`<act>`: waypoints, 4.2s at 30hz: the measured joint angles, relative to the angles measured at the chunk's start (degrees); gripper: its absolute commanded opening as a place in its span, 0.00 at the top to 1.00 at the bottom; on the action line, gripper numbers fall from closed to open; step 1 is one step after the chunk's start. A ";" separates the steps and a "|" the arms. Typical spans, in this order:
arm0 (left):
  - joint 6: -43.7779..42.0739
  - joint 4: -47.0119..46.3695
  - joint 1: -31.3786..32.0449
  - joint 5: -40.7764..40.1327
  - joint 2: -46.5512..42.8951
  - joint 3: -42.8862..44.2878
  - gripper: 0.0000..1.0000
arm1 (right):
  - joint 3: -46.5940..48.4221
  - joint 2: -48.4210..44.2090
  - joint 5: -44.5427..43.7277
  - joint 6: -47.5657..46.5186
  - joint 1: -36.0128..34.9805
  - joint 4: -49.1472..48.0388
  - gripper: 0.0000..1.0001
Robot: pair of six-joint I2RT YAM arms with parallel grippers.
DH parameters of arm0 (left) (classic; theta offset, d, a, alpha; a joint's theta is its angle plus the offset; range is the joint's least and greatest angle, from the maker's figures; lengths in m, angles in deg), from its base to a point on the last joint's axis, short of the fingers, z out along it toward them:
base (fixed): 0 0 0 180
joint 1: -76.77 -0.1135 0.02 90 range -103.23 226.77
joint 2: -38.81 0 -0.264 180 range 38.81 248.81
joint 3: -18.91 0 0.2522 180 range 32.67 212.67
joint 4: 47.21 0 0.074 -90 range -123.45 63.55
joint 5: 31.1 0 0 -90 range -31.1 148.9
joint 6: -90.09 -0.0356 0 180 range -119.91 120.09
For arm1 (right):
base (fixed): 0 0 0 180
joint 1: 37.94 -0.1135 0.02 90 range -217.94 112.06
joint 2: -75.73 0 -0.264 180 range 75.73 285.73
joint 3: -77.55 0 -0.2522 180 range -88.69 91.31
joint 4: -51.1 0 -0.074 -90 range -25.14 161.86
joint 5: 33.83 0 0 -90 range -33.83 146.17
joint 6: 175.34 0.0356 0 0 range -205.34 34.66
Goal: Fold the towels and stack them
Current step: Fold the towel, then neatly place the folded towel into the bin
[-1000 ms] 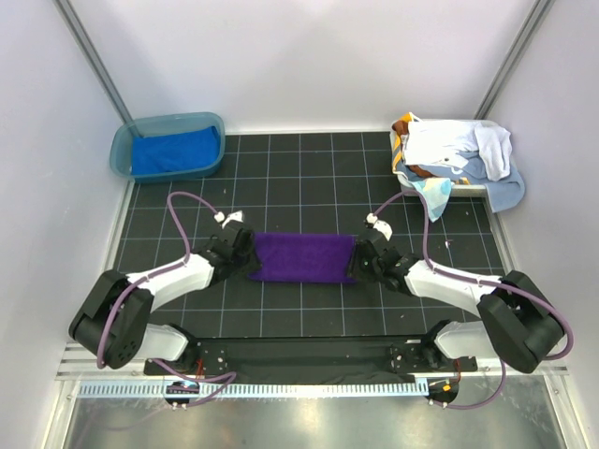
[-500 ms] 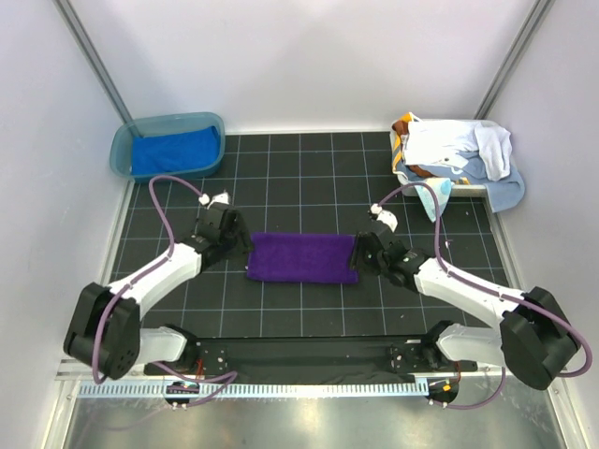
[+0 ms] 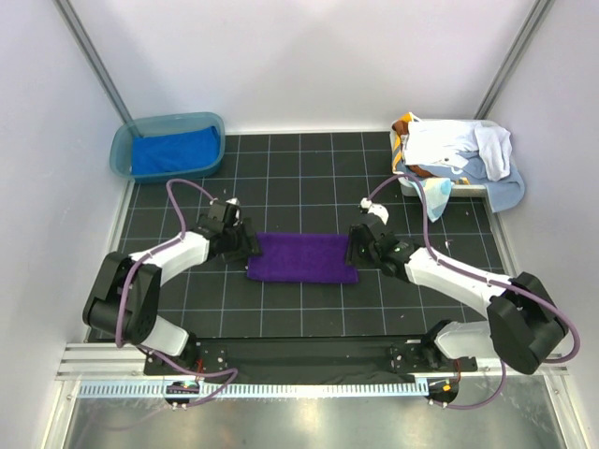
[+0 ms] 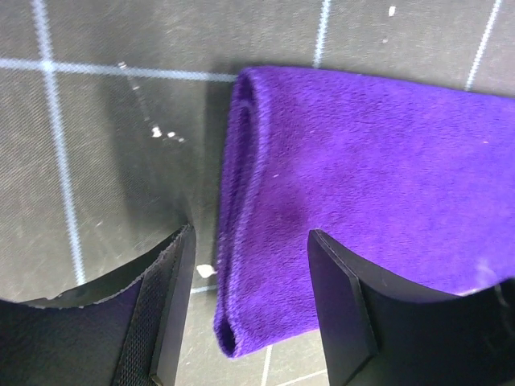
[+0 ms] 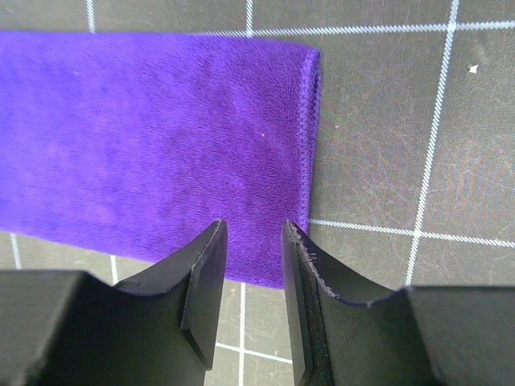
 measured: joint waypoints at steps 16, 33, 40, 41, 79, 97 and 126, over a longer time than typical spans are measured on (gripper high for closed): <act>2.73 -3.54 1.97 -0.92 2.08 0.28 0.47 | 0.13 2.12 1.49 -1.14 0.17 -1.68 0.60; 6.12 -2.80 6.75 -7.91 5.53 3.23 0.91 | 0.20 1.60 2.14 -1.81 0.55 -1.92 0.60; 5.11 3.85 9.05 -11.87 9.16 9.42 1.00 | 0.22 0.63 2.32 -2.25 0.66 -1.81 0.60; 4.81 5.27 9.31 -12.68 10.19 11.02 1.00 | 0.22 0.61 2.34 -2.27 0.66 -1.81 0.60; -32.59 18.91 5.46 -55.30 65.85 97.04 1.00 | 10.38 8.20 3.56 -7.63 1.38 -4.15 0.62; -54.73 0.31 3.41 -60.87 68.96 103.58 1.00 | 10.21 8.11 6.95 -7.63 1.40 -7.02 0.63; -61.48 -5.01 -4.13 -60.22 66.82 99.19 1.00 | 9.53 8.11 8.02 -7.61 1.40 -7.45 0.64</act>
